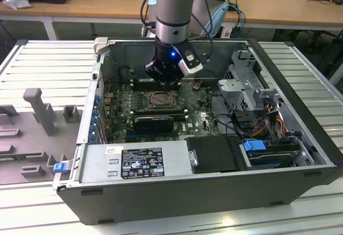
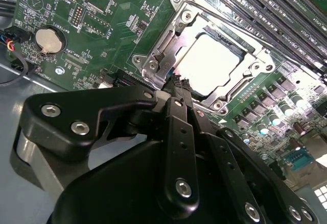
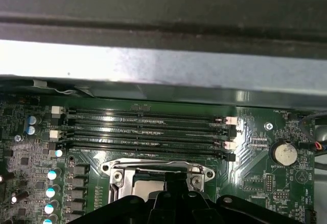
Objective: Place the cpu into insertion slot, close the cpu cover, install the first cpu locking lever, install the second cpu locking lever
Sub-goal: 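Install the second cpu locking lever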
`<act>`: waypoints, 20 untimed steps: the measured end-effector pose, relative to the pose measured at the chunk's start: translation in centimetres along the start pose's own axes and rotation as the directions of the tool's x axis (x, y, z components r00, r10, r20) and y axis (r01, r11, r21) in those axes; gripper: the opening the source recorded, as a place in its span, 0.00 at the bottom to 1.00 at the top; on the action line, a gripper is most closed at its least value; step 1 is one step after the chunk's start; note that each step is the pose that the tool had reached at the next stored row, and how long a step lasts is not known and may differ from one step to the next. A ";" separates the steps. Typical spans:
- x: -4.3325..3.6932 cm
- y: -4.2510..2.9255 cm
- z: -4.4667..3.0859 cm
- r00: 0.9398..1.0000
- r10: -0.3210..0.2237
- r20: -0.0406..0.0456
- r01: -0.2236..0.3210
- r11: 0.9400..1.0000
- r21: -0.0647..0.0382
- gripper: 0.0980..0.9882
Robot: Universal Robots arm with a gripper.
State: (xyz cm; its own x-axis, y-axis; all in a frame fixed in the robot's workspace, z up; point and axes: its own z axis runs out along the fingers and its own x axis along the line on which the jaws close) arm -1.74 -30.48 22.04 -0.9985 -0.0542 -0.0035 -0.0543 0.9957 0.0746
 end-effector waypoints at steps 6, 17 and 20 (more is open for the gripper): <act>-0.01 -0.04 -0.04 1.000 0.000 0.000 0.000 1.000 0.000 0.01; -0.02 0.14 -2.57 1.000 0.000 0.000 0.000 1.000 0.000 0.01; -0.02 0.20 -3.61 1.000 0.000 0.000 0.000 1.000 0.000 0.01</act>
State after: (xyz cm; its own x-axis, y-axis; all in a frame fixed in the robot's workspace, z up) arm -1.73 -30.55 25.65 -0.9985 -0.0543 -0.0036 -0.0544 0.9957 0.0747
